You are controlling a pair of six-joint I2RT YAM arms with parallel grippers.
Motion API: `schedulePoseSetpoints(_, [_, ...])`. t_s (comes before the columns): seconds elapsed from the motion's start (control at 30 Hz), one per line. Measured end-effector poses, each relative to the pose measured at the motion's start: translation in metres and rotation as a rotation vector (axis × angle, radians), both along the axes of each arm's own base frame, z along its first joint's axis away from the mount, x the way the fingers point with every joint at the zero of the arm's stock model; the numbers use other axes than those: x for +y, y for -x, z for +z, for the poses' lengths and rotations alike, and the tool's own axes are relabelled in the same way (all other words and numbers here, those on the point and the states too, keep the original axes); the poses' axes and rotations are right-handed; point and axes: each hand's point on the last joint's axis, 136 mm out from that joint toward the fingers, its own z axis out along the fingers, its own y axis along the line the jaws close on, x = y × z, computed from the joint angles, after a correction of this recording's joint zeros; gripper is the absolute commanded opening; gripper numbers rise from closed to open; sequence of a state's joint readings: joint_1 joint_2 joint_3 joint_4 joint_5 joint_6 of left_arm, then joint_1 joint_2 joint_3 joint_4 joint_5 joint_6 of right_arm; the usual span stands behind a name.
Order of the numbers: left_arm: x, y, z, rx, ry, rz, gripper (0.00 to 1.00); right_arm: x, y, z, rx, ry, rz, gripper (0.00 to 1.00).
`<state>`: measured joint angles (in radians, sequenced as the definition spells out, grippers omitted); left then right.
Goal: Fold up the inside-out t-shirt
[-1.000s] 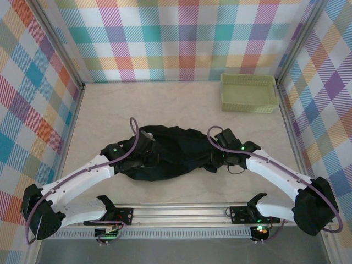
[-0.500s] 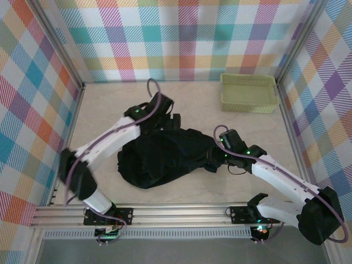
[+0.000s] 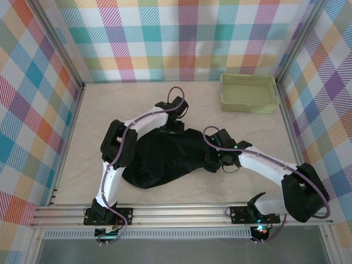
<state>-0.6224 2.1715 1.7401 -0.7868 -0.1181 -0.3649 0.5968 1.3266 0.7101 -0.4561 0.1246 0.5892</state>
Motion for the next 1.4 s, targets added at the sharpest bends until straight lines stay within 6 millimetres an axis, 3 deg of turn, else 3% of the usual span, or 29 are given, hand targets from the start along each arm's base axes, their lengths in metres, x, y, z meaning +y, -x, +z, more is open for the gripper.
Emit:
schedulePoseSetpoints(0.13, [0.002, -0.002, 0.000, 0.014, 0.026, 0.018, 0.01, 0.004, -0.014, 0.008, -0.026, 0.029, 0.022, 0.01])
schedulePoseSetpoints(0.27, [0.020, -0.016, 0.010, 0.004, 0.052, 0.077, 0.00, 0.012, -0.044, 0.045, -0.122, 0.055, 0.046, 0.00])
schedulePoseSetpoints(0.37, [0.047, -0.032, 0.044, -0.061, 0.082, 0.150, 0.00, 0.019, -0.074, 0.089, -0.225, 0.066, 0.065, 0.00])
schedulePoseSetpoints(0.43, [0.067, -0.041, 0.090, -0.156, 0.116, 0.199, 0.00, 0.026, -0.095, 0.128, -0.313, 0.062, 0.078, 0.00])
schedulePoseSetpoints(0.5, [0.089, -0.044, 0.149, -0.283, 0.154, 0.244, 0.00, 0.030, -0.111, 0.166, -0.391, 0.070, 0.096, 0.00])
schedulePoseSetpoints(0.53, [0.100, -0.040, 0.190, -0.373, 0.186, 0.267, 0.00, 0.033, -0.120, 0.190, -0.445, 0.068, 0.101, 0.00])
schedulePoseSetpoints(0.6, [0.110, -0.025, 0.253, -0.515, 0.263, 0.280, 0.00, 0.034, -0.129, 0.227, -0.533, 0.072, 0.112, 0.00])
schedulePoseSetpoints(0.67, [0.118, 0.006, 0.309, -0.653, 0.363, 0.278, 0.00, 0.033, -0.130, 0.257, -0.612, 0.069, 0.130, 0.00])
schedulePoseSetpoints(0.73, [0.123, 0.035, 0.327, -0.710, 0.431, 0.271, 0.00, 0.030, -0.122, 0.267, -0.648, 0.064, 0.155, 0.00])
schedulePoseSetpoints(0.77, [0.123, 0.052, 0.329, -0.726, 0.468, 0.258, 0.00, 0.029, -0.116, 0.268, -0.658, 0.056, 0.167, 0.00])
schedulePoseSetpoints(0.83, [0.114, 0.076, 0.308, -0.702, 0.508, 0.227, 0.00, 0.027, -0.101, 0.254, -0.642, 0.035, 0.199, 0.00])
schedulePoseSetpoints(0.93, [0.086, 0.107, 0.225, -0.526, 0.487, 0.160, 0.01, 0.022, -0.078, 0.203, -0.533, 0.029, 0.224, 0.01])
schedulePoseSetpoints(1.0, [0.071, 0.130, 0.151, -0.352, 0.422, 0.126, 0.09, 0.017, -0.058, 0.147, -0.393, 0.038, 0.236, 0.07])
schedulePoseSetpoints(1.07, [0.071, 0.154, 0.095, -0.215, 0.349, 0.114, 0.21, 0.012, -0.038, 0.101, -0.270, 0.038, 0.235, 0.15])
schedulePoseSetpoints(1.13, [0.077, 0.181, 0.057, -0.110, 0.288, 0.103, 0.45, 0.002, -0.009, 0.052, -0.118, 0.046, 0.224, 0.32])
schedulePoseSetpoints(1.2, [0.084, 0.194, 0.049, -0.078, 0.266, 0.112, 0.72, -0.007, 0.012, 0.026, -0.024, 0.059, 0.211, 0.45])
schedulePoseSetpoints(1.27, [0.090, 0.192, 0.062, -0.119, 0.275, 0.128, 0.86, -0.013, 0.022, 0.017, 0.020, 0.068, 0.192, 0.55])
schedulePoseSetpoints(1.4, [0.106, 0.168, 0.103, -0.217, 0.307, 0.193, 0.92, -0.012, 0.018, 0.033, -0.032, 0.044, 0.175, 0.67])
